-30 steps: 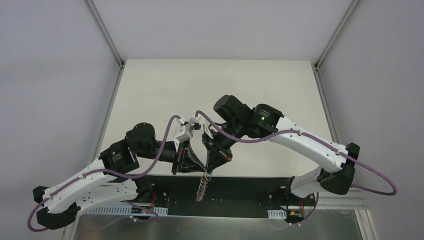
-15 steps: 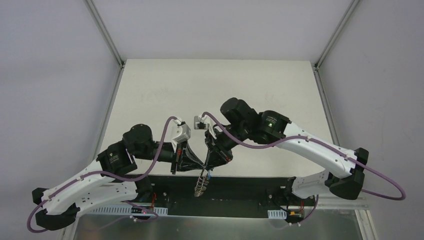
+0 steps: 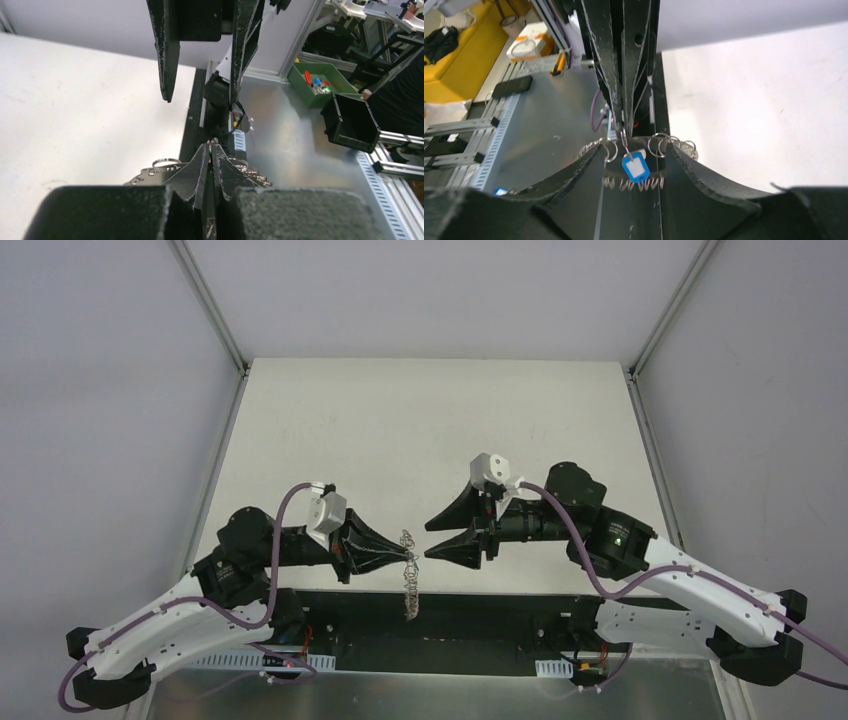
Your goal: Put the keys on the keyring
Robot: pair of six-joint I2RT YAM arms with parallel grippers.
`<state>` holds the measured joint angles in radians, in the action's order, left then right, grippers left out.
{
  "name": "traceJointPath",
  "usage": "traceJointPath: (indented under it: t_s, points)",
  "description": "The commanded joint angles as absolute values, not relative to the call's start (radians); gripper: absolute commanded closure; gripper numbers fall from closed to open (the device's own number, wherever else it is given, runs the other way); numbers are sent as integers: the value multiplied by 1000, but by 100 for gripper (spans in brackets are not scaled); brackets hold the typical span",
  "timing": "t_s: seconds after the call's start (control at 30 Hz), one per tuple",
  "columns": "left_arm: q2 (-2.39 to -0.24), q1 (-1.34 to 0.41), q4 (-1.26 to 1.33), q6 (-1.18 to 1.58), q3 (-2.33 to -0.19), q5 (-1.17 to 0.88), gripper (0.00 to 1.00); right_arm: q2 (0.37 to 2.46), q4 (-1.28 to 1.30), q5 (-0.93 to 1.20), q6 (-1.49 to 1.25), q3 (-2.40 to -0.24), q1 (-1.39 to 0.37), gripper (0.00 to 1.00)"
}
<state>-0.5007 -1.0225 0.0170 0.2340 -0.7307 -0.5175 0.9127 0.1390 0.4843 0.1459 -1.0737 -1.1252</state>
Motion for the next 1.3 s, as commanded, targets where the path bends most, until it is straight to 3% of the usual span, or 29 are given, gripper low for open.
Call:
traceJointPath:
  t_s: [0.0, 0.33, 0.53, 1.27]
  points:
    - [-440, -1034, 325, 189, -682, -493, 100, 865, -133, 489, 206, -1001, -1141, 51]
    - [-415, -1034, 794, 164, -509, -490, 100, 871, -228, 567, 384, -977, -1157, 50]
    - [-417, -1034, 950, 161, -474, -488, 100, 897, -156, 616, 442, -1051, -1158, 51]
    - [-388, -1034, 996, 179, -450, -494, 100, 1025, -153, 705, 370, -1192, -1161, 71]
